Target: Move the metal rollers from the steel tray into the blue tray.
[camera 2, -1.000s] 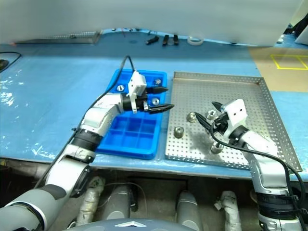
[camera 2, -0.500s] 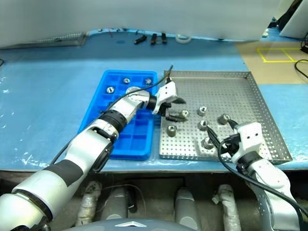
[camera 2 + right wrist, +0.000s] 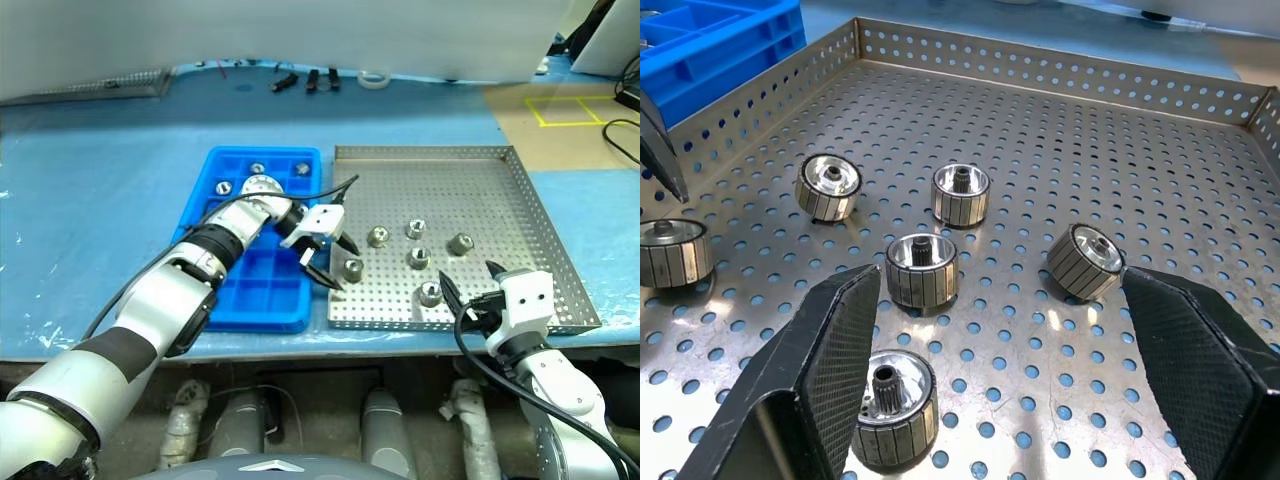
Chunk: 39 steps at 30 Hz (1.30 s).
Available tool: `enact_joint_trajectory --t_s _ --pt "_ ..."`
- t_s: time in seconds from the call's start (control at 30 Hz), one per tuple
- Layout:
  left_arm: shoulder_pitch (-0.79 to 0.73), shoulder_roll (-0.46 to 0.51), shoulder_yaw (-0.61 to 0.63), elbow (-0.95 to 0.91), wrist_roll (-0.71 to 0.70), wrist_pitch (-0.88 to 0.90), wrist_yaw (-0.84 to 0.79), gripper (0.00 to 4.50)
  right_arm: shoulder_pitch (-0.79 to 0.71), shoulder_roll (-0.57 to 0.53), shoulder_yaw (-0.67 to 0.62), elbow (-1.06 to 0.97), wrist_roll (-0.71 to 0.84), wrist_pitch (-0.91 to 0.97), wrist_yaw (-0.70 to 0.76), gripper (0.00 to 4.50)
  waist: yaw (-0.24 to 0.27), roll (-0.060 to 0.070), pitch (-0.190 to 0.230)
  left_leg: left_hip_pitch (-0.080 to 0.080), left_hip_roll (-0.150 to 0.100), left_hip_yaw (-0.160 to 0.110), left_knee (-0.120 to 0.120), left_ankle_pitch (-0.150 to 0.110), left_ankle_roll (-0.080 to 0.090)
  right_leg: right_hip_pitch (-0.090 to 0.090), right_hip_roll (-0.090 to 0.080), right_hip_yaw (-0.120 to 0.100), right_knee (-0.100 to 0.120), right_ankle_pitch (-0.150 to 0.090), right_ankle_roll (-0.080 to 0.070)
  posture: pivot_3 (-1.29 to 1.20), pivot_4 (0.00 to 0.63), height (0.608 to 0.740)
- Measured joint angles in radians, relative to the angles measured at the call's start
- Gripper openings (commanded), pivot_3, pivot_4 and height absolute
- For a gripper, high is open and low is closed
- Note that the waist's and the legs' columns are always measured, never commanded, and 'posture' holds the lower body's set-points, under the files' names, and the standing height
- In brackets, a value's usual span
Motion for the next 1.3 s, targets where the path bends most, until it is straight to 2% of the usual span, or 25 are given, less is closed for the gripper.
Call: enact_joint_trajectory --t_s 0.3,0.63,0.87,1.03,1.13,1.3 --pt "-0.008 -0.054 -0.028 0.020 0.074 0.016 0.109 4.07 0.034 0.013 0.012 0.000 -0.022 -0.015 -0.006 4.08 -0.007 0.000 -0.001 0.001 -0.002 -0.002 0.004 -0.001 0.001 0.004 -0.002 0.000 0.000 -0.002 0.003 -0.53 0.150 0.740" --pt "-0.025 -0.060 -0.085 0.039 0.160 0.108 0.194 4.07 0.057 0.024 0.036 -0.024 -0.030 -0.016 0.000 4.08 -0.052 0.000 -0.002 0.002 -0.001 -0.003 0.004 -0.001 0.001 0.003 -0.001 -0.001 0.000 -0.001 0.002 -0.55 0.150 0.740" --pt "-0.028 -0.051 -0.103 0.045 0.192 0.122 0.210 4.07 0.111 -0.095 0.107 -0.209 0.078 0.088 0.118 4.08 -0.066 -0.003 -0.006 0.006 0.000 -0.004 0.004 -0.001 0.001 0.006 0.000 0.000 0.000 -0.005 0.008 -0.55 0.150 0.740" --pt "-0.028 -0.042 -0.103 0.047 0.194 0.121 0.208 4.07 0.071 -0.130 0.109 -0.230 0.088 0.130 0.124 4.08 -0.079 -0.007 -0.008 0.006 0.000 -0.005 0.004 -0.001 0.001 0.006 0.001 0.000 0.000 -0.005 0.008 -0.54 0.150 0.740" --pt "-0.028 -0.041 -0.103 0.047 0.194 0.120 0.203 3.52 0.062 -0.133 0.110 -0.227 0.083 0.135 0.121 4.10 -0.079 -0.007 -0.008 0.006 0.000 -0.005 0.004 -0.001 0.001 0.006 0.001 0.000 0.000 -0.005 0.008 -0.54 0.150 0.740" --pt "-0.026 -0.034 -0.104 0.046 0.195 0.110 0.192 2.02 0.055 -0.136 0.128 -0.207 0.060 0.135 0.118 4.10 -0.078 -0.008 -0.009 0.006 -0.001 -0.005 0.004 -0.001 0.001 0.006 0.000 0.000 -0.001 -0.005 0.008 -0.53 0.150 0.740"
